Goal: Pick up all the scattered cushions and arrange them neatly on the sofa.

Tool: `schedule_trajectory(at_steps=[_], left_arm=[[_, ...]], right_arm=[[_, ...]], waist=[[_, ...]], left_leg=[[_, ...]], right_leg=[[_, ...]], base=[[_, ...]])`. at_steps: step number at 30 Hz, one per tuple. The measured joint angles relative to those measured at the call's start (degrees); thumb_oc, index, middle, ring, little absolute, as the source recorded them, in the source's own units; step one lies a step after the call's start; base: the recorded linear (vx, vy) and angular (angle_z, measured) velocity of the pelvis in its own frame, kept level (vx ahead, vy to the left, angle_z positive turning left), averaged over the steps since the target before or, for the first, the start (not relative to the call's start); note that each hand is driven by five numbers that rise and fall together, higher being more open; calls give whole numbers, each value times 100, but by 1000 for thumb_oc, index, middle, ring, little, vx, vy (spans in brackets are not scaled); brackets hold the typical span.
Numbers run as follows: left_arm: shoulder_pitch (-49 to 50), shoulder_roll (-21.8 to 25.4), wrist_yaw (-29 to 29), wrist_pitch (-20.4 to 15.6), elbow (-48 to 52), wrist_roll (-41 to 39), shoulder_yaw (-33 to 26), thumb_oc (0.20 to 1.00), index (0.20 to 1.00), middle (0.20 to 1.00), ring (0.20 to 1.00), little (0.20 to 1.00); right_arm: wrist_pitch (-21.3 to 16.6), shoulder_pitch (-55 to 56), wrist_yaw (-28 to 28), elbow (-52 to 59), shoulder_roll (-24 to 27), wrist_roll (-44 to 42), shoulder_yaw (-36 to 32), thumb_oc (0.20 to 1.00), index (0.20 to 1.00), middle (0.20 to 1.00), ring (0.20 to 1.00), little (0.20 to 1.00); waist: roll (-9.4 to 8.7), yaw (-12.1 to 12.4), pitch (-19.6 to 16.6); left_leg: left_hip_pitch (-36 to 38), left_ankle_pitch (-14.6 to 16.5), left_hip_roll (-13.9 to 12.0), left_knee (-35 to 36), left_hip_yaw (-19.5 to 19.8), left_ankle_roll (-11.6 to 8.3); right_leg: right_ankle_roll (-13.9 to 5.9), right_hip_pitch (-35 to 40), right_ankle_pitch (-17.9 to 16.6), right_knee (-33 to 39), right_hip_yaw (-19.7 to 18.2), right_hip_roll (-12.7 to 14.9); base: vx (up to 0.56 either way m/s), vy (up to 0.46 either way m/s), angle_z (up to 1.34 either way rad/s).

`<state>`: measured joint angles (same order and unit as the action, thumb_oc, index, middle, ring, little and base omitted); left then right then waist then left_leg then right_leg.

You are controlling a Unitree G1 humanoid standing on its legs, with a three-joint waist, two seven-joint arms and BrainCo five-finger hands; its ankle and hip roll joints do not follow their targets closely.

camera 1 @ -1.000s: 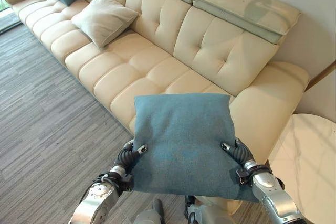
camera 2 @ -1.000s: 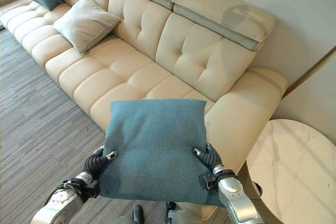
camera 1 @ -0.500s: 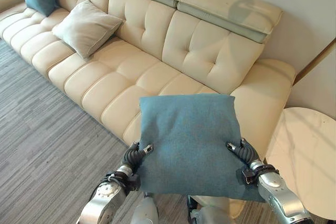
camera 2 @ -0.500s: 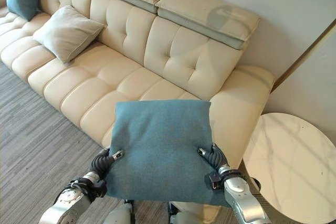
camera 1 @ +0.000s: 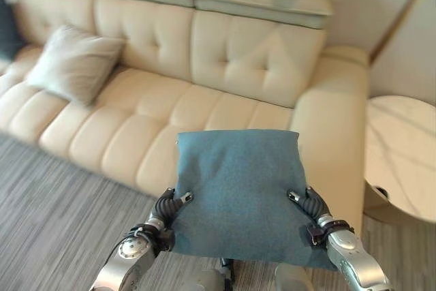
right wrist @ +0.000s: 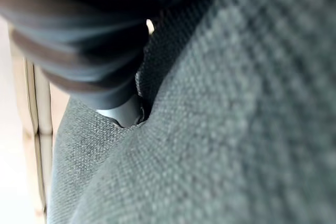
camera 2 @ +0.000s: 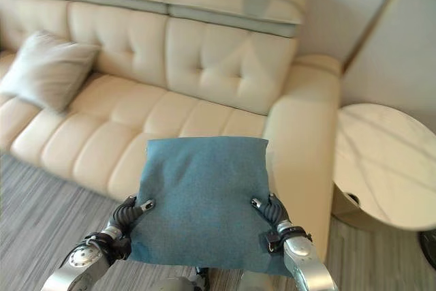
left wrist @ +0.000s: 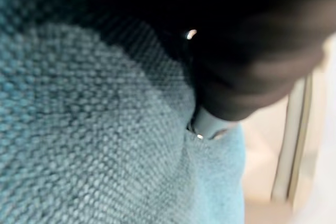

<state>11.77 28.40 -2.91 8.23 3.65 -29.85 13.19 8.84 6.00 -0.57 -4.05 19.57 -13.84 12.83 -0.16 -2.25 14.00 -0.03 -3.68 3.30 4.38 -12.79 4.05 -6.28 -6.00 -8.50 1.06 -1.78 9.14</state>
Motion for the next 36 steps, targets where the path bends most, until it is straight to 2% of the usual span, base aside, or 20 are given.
schedule_trajectory(at_steps=[1,2,3,4,7,9,12,16,17,18,19,22,24,25,26,27,29,30,32,36], left_arm=[[22,12,0,-4,-12,0,-103,200,200,200,200,200],[98,9,-6,-4,-49,0,-219,200,200,200,200,200],[89,27,-8,-2,-94,0,-193,200,200,200,200,200],[-12,-48,38,-5,-76,4,-182,200,200,200,200,200],[154,-105,42,-2,-57,24,-232,200,200,200,200,200],[164,-233,84,9,-49,85,-148,200,200,200,200,200],[150,-323,110,37,-49,175,-20,200,200,200,200,200],[136,-386,113,37,-42,172,22,200,200,200,200,200],[135,-431,114,37,-36,172,31,200,200,200,200,200],[85,-623,114,37,-34,172,43,200,200,200,200,200],[88,-635,113,37,-26,172,48,200,200,200,200,200],[85,-613,96,42,-35,171,85,200,200,200,200,200],[79,-582,72,51,-46,169,122,200,200,200,200,200],[87,-584,47,51,-50,169,179,200,200,200,200,200],[98,-684,43,54,-47,167,296,200,200,200,200,200],[52,-742,45,64,-116,167,306,200,200,200,200,200],[62,-706,37,63,-98,167,287,200,200,200,200,200],[76,-589,38,63,-102,167,232,200,200,200,200,200],[151,-545,25,58,-93,169,202,200,200,200,200,200],[213,-313,26,-38,-224,168,28,200,200,200,200,200]], right_arm=[[1,-155,-3,-181,-59,36,52,200,200,200,200,200],[18,-340,-2,-354,-140,39,124,200,200,200,200,200],[3,-300,-2,-323,-124,38,140,200,200,200,200,200],[-12,-161,-1,-309,-42,38,113,200,200,200,200,200],[-3,-73,18,-275,-8,38,188,200,200,200,200,200],[9,132,38,-253,164,37,173,200,200,200,200,200],[36,204,63,-304,280,35,137,200,200,200,200,200],[21,200,57,-274,293,-66,-6,200,200,200,200,200],[20,195,58,-254,355,-84,5,200,200,200,200,200],[21,189,56,-247,447,-90,-56,200,200,200,200,200],[22,196,56,-247,467,-91,-55,200,200,200,200,200],[28,224,45,-248,459,-93,-53,200,200,200,200,200],[29,223,40,-247,468,-91,-56,200,200,200,200,200],[28,223,20,-247,488,-91,-63,200,200,200,200,200],[26,238,2,-242,678,-88,-131,200,200,200,200,200],[32,220,-9,-340,596,-83,-240,200,200,200,200,200],[34,289,-18,-333,554,-85,-215,200,200,200,200,200],[35,380,5,-331,372,-77,-245,200,200,200,200,200],[38,442,10,-331,157,-70,-231,200,200,200,200,200],[18,382,52,-348,-161,-12,-207,200,200,200,200,200]], waist=[[-15,89,-7],[-53,287,-36],[-66,261,-57],[-115,73,-101],[-133,173,-184],[-59,11,-302],[-67,24,-333],[-64,155,-330],[-35,201,-330],[141,108,-356],[173,103,-351],[110,86,-309],[-11,90,-215],[27,92,-195],[386,77,-180],[400,76,-137],[326,53,-142],[276,81,-147],[273,98,-167],[188,271,-148]], left_leg=[[46,73,-196,22,-545,51],[83,88,-305,3,-819,21],[95,92,-314,-27,-807,14],[141,252,-276,9,-877,-150],[237,256,-419,21,-1283,-306],[240,233,-512,15,-1264,-406],[298,255,-657,-285,-1229,-457],[35,391,-767,-1304,-201,-556],[-121,484,-725,-1682,258,-637],[-197,511,-770,-1298,610,-685],[-190,443,-782,-1135,590,-641],[-221,258,-931,-590,708,-609],[-342,76,-1239,-279,997,-691],[-349,17,-1292,-295,1110,-723],[-258,-104,-1446,-276,1191,-553],[-182,-137,-1335,-189,1167,-883],[-105,-229,-970,-68,1076,-804],[-35,-160,-692,24,1080,-664],[74,-155,-455,21,1194,-590],[-92,-78,-312,-124,1286,-473]], right_leg=[[495,-103,216,-92,1403,-20],[562,-280,519,-529,2325,-21],[476,-286,637,-844,2463,66],[262,-172,751,-1005,2516,113],[328,-216,715,-904,2524,-3],[421,-69,551,-540,2433,-213],[538,217,440,-95,2258,-437],[697,437,464,169,1862,-525],[844,598,289,273,1736,-504],[870,625,314,363,1707,-508],[870,622,315,364,1712,-522],[862,635,354,385,1675,-503],[772,649,375,394,1688,-377],[694,656,375,379,1691,-381],[445,691,331,361,1688,-448],[329,725,338,339,1657,-305],[182,743,317,332,1571,21],[32,867,293,339,1601,284],[-83,998,301,316,1702,500],[-269,953,242,198,1829,643]], base=[[26,100,-182],[-7,37,-174],[24,52,-122],[27,13,-61],[60,-67,-86],[113,-145,-25],[108,-144,-28],[75,-80,-42],[77,20,-40],[119,40,-30],[128,71,-6],[111,121,2],[101,203,2],[187,394,-7],[188,396,-7],[210,446,1],[141,330,21],[153,392,37],[130,369,40],[95,305,22]])
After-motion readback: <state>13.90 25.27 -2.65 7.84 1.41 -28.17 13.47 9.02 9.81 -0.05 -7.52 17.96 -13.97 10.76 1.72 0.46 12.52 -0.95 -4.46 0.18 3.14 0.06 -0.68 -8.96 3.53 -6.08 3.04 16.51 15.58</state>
